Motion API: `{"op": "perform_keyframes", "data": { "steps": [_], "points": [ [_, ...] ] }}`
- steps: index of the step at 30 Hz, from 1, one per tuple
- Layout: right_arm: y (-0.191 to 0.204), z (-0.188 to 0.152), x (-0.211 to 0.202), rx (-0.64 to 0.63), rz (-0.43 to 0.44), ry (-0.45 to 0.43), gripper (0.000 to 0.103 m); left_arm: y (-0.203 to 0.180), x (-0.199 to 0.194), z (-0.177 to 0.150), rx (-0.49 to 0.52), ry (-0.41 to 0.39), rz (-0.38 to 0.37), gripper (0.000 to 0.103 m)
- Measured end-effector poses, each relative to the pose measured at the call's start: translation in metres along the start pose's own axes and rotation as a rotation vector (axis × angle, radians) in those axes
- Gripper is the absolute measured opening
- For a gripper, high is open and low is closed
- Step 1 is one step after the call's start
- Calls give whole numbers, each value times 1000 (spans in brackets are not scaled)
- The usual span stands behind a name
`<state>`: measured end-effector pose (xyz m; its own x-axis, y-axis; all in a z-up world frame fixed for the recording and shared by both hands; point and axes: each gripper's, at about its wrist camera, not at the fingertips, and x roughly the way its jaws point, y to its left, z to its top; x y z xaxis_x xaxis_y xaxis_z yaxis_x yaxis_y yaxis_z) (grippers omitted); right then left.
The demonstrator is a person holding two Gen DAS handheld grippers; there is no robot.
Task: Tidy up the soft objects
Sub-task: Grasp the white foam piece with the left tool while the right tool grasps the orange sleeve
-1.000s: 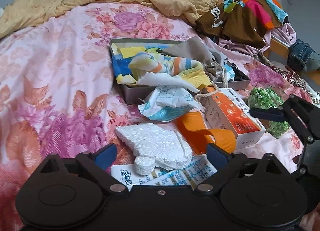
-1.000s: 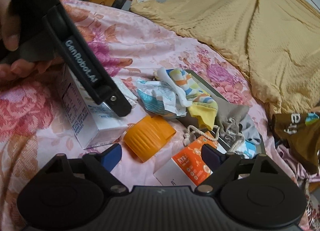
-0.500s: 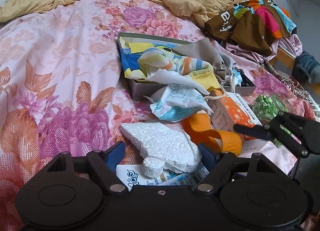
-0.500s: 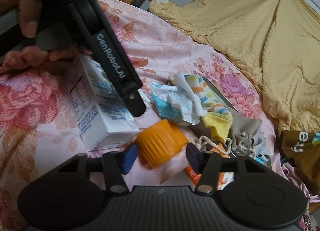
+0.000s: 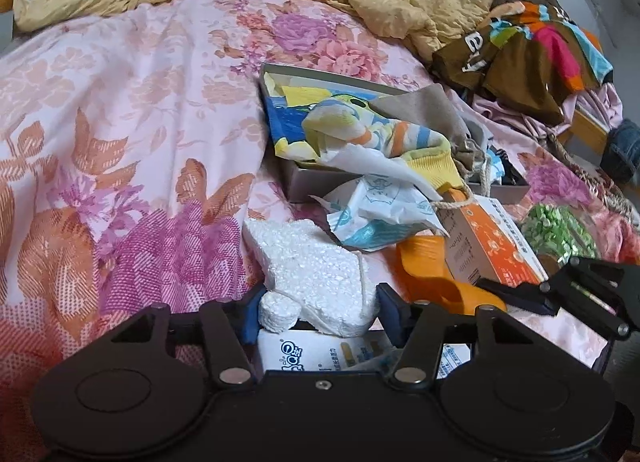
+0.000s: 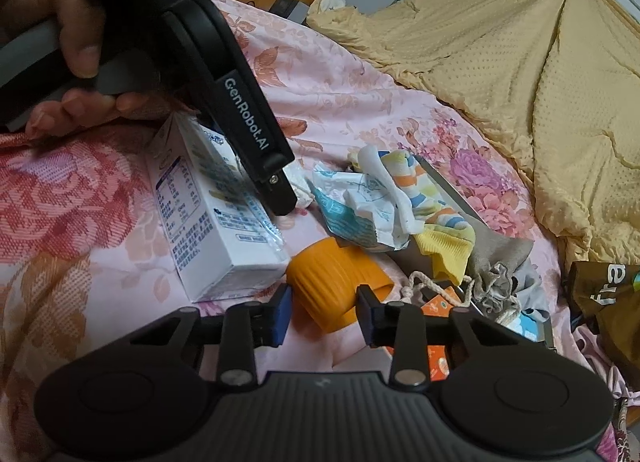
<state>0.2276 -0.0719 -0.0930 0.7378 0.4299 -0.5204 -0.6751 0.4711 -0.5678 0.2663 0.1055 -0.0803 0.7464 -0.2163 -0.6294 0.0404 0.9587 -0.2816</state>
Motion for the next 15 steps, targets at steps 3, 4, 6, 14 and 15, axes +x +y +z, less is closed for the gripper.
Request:
{"op": "perform_keyframes", "data": {
  "steps": [3,4,6,14,15],
  "points": [
    [-2,0,-2,18,13,4,34,0,-1,0,-8,-6,-1,59],
    [-2,1,-2,20,15,5,33,0,-1,0,-10,-7,0,59],
    [-2,1,-3,22,17,5,32,1,-2,-1,-21,-12,-2,59],
    [-6,3,-8,44,19,-5,30,-2,-15,-3,-28,-45,2,58],
    [-6,3,-9,46,18,-8,29,-3,-16,-3,-25,-50,2,58]
  ]
}}
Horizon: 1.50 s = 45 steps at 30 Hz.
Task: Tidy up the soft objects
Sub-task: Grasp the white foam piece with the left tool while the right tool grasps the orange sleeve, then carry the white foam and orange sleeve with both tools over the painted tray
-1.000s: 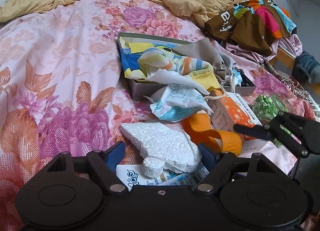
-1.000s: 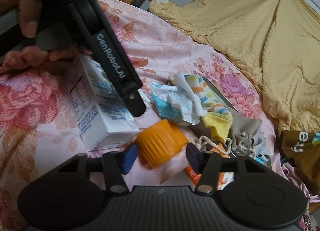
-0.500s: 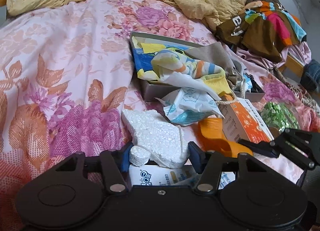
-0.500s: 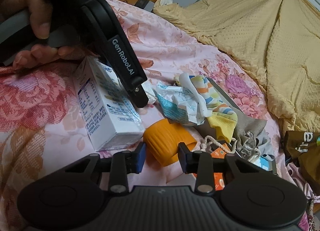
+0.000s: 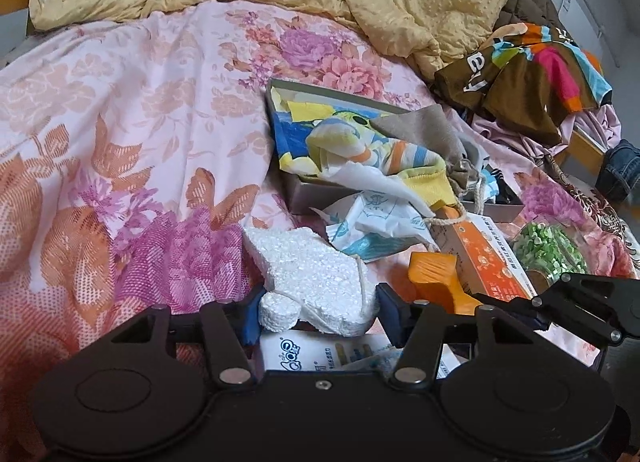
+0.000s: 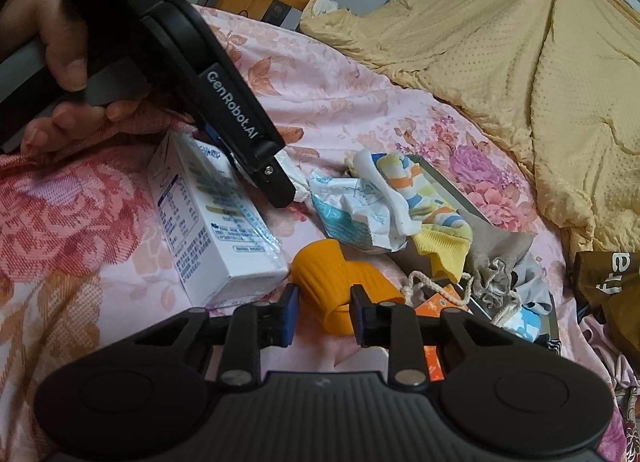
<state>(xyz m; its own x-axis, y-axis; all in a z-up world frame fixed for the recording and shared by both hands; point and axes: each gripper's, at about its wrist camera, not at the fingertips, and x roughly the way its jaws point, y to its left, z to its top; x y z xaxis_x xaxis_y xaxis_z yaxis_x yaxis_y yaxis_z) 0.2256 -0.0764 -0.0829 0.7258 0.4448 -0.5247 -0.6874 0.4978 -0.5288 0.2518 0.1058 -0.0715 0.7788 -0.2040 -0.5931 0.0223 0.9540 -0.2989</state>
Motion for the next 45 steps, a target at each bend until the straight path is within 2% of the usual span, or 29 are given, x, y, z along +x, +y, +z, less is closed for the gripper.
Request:
{"op": "perform_keyframes", "data": {
  "steps": [5,16,29,35,40,45],
  "points": [
    [-2,3,-5,10,-2,-21,24,-6,-11,-3,15,-30,-6,58],
    [-9,10,-25,37,-51,-111,23,-22,-42,-2,25,-104,-20,58],
    [-41,14,-38,114,-131,-179,20,-44,-46,9,66,-120,-29,58],
    [-75,10,-31,208,-177,-195,20,-50,-29,36,42,-147,-35,58],
    [-108,7,-18,239,-227,-216,20,-63,-2,66,55,-164,-37,58],
    [-147,-2,1,323,-251,-213,20,-77,29,91,67,-164,-46,58]
  ]
}}
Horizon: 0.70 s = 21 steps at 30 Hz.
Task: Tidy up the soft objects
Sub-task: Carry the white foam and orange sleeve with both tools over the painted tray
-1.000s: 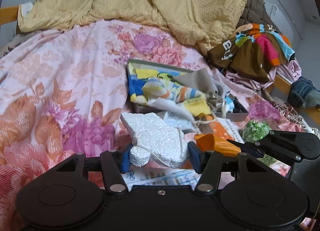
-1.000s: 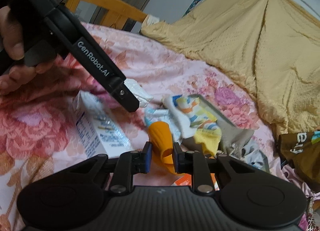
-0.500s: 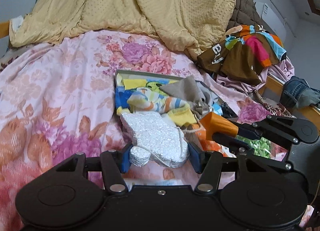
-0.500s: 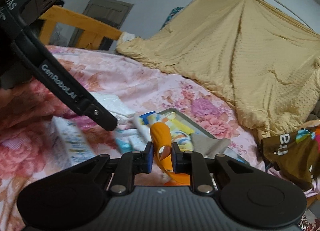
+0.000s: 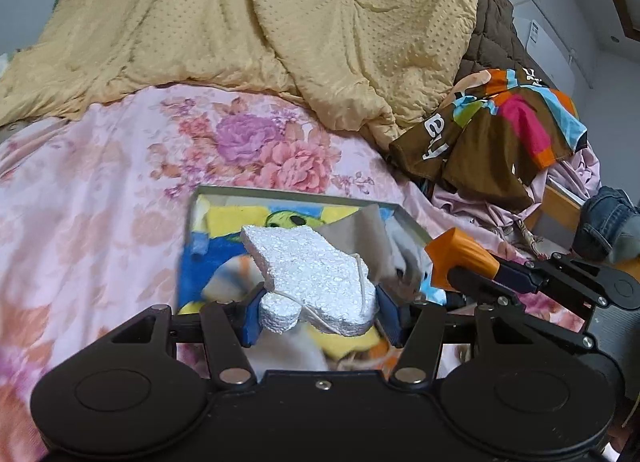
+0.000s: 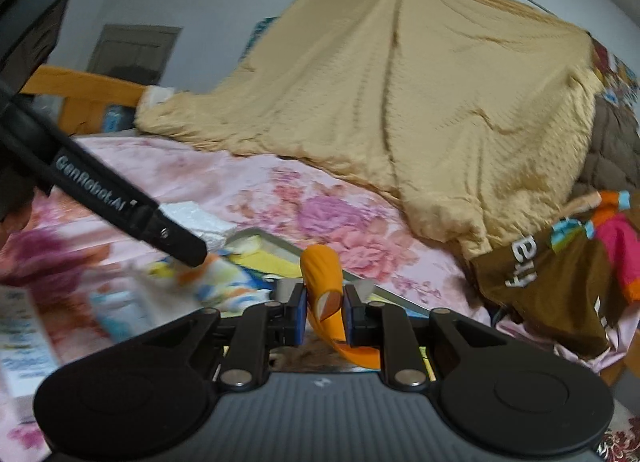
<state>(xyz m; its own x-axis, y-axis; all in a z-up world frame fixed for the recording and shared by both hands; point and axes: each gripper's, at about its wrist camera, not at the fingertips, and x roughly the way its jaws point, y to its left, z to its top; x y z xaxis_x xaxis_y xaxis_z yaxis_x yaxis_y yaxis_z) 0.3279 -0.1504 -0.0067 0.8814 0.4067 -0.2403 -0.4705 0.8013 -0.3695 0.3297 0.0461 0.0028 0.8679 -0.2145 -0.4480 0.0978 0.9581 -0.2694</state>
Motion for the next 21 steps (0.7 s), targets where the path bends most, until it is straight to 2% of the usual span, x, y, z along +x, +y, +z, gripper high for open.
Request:
{"op": "perform_keyframes", "data": {
  "steps": [11,21],
  "points": [
    [-60,-3,36,116,-63,-1,20,-33,79,23,-2,19,-40,58],
    [-90,-6,57,203,-76,35,20,-49,112,38,12,37,-26,58]
  ]
}}
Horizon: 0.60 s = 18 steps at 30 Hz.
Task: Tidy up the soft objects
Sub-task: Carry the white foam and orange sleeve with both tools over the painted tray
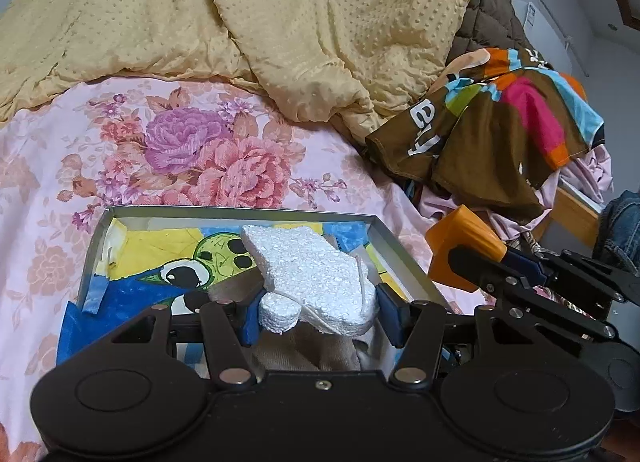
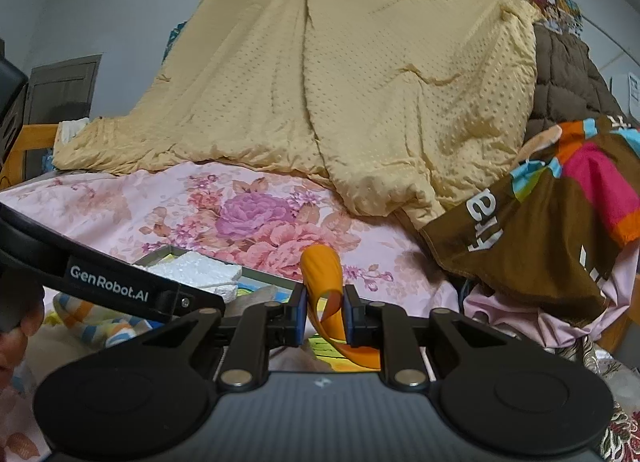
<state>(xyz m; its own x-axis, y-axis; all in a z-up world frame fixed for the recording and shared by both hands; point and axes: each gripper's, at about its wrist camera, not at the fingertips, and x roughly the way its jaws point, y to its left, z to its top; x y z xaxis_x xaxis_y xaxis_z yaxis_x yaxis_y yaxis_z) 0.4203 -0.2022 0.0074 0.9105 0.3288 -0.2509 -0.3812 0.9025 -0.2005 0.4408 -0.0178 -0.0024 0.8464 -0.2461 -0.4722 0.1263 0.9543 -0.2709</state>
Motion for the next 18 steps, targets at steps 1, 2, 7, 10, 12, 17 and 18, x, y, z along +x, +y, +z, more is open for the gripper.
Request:
{"op": "perform_keyframes", "data": {
  "steps": [1,2,7,10,12,17,18],
  "points": [
    [-2,0,2,7,0,6,20,-1,3,1,-1,4,5,58],
    [-3,0,4,12,1,14,20,-1,5,2,-3,8,11,58],
    [-11,-3,16,47,0,63,20,0,20,7,-39,40,37,58],
    [-15,-5,22,69,-8,84,20,-3,27,10,-24,50,50,58],
    [-18,-7,26,87,-10,101,20,-5,31,11,-17,58,62,58],
    [-24,-11,33,128,2,150,22,-6,39,11,-30,72,74,58],
    [-25,-11,33,132,5,157,22,-6,40,11,-30,76,77,58]
  ]
}}
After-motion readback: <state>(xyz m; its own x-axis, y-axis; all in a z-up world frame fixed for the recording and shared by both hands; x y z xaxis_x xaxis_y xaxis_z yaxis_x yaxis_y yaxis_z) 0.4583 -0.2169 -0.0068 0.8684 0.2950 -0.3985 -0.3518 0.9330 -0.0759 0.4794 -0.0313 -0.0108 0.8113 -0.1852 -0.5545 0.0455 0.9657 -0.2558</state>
